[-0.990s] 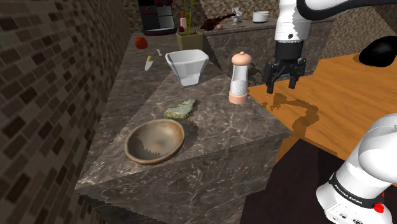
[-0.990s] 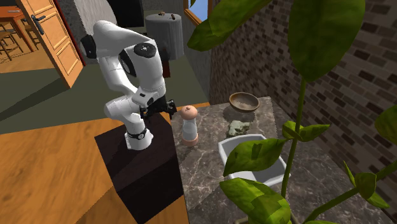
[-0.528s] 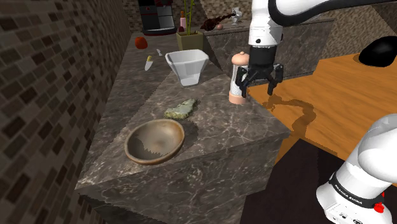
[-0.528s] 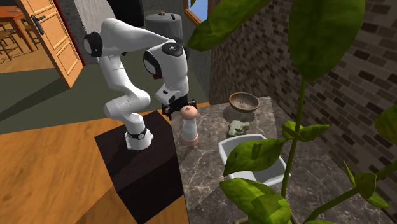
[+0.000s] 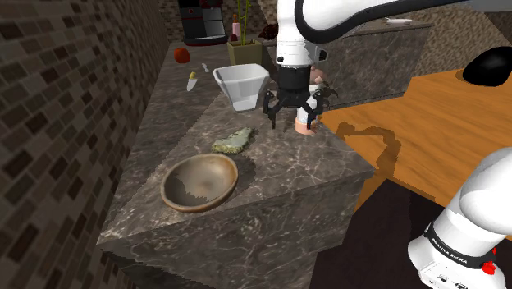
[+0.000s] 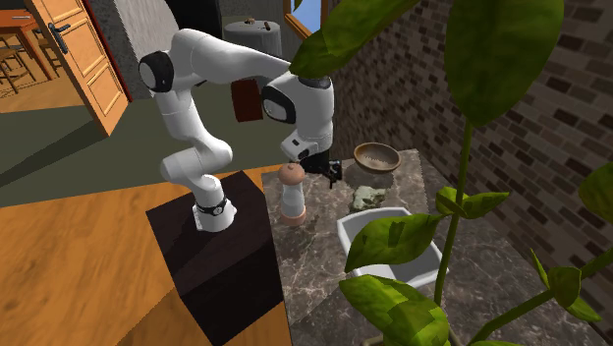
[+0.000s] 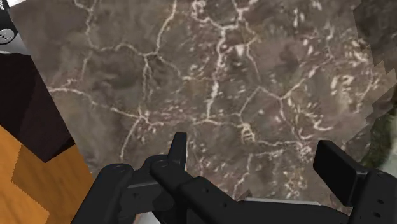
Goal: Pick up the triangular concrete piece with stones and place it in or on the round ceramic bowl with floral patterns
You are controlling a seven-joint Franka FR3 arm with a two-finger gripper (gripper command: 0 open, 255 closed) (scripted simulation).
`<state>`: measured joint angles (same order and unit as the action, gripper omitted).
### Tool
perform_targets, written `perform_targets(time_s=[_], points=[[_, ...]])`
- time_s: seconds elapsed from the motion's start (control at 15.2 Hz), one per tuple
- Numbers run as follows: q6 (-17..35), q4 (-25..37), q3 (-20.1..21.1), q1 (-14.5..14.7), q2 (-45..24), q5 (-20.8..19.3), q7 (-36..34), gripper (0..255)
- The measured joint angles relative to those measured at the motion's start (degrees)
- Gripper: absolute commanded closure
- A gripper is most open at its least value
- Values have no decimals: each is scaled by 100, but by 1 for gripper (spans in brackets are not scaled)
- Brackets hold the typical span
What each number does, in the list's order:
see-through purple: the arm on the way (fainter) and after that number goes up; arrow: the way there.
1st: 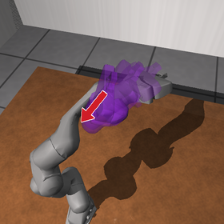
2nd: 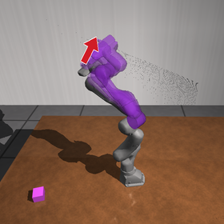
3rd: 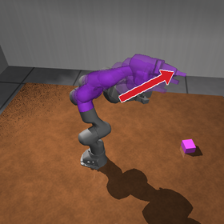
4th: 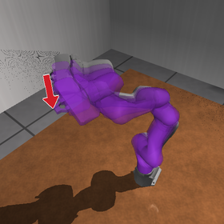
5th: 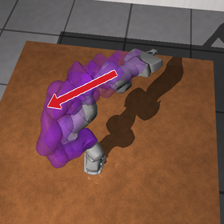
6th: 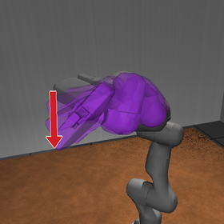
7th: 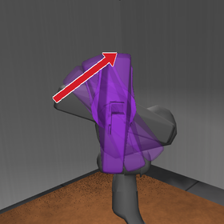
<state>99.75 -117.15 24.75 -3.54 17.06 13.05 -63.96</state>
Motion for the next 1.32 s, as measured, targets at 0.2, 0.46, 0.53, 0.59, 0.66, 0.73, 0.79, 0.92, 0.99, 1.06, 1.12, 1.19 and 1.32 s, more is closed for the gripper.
perform_targets(time_s=[0.2, 0.46, 0.53, 0.59, 0.66, 0.73, 0.79, 0.92, 0.99, 1.06, 1.12, 1.19, 1.32], points=[[114, 604, 287, -59, -648, -212, -811, 0], [217, 1446, 586, -22, -1558, -647, -1923, 0], [250, 1659, 644, 22, -1804, -781, -2214, 0], [240, 1914, 679, 67, -2057, -924, -2484, 0], [208, 2210, 702, 129, -2334, -1083, -2753, 0], [185, 2398, 708, 178, -2507, -1182, -2928, 0], [213, 2452, 705, 200, -2593, -1231, -3008, 0], [319, 2417, 707, 229, -2667, -1273, -3088, 0], [405, 2337, 707, 232, -2672, -1278, -3098, 0], [483, 2281, 704, 236, -2697, -1291, -3104, 0], [544, 2239, 704, 241, -2717, -1301, -3111, 0], [645, 2146, 708, 251, -2727, -1308, -3128, 0], [710, 2086, 704, 246, -2733, -1310, -3118, 0]])
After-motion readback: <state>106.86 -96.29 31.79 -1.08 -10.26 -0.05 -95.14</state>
